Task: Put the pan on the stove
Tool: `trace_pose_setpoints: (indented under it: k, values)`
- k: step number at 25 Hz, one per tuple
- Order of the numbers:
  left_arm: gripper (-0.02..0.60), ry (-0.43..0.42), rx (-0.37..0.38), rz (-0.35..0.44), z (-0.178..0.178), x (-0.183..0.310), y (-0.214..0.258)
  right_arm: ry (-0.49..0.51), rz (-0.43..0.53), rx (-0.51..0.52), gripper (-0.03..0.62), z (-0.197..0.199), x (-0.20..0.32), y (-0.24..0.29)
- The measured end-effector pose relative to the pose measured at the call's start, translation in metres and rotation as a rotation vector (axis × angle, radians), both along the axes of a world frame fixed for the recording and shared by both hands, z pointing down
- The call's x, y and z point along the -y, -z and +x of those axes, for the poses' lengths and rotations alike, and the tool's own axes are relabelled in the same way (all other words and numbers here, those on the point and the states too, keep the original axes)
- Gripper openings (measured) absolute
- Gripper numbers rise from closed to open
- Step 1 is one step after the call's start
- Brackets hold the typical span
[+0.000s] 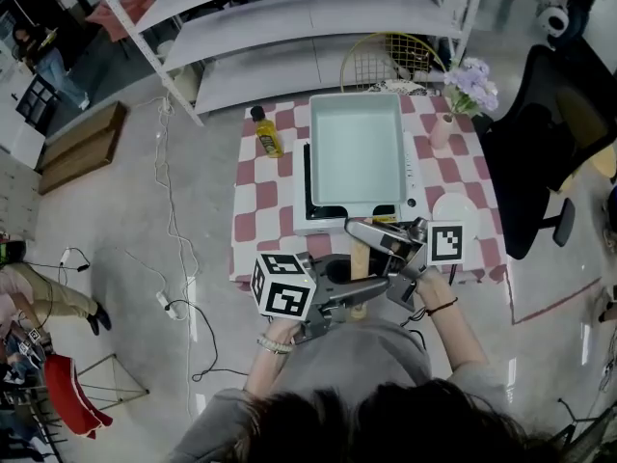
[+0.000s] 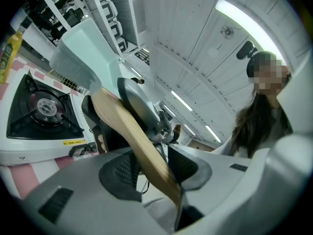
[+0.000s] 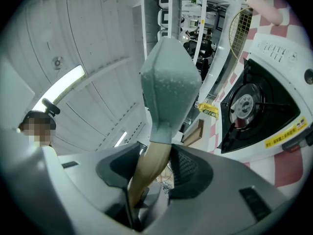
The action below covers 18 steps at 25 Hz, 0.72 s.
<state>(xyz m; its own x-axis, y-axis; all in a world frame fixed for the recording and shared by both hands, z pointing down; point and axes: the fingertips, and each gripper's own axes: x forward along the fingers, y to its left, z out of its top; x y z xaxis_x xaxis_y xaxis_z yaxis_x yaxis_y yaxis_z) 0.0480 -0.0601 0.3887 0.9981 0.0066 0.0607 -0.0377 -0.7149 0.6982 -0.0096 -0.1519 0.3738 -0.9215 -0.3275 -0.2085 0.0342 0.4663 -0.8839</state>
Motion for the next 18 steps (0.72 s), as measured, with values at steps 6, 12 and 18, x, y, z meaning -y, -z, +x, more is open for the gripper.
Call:
trace_pose_setpoints:
  k: [6,12,18]
  values:
    - [0.164,0.03,0.017,-0.018,0.008,0.014,-0.007,0.038,-0.025,0.004,0.201,0.005,0.012,-0.008]
    - [0.164,0.068,0.017,-0.049,0.012,0.025,-0.015,0.076,-0.052,0.004,0.201,0.007,0.021,-0.019]
    - [0.164,0.075,0.018,-0.07,0.012,0.034,-0.019,0.081,-0.085,0.006,0.201,0.005,0.029,-0.025]
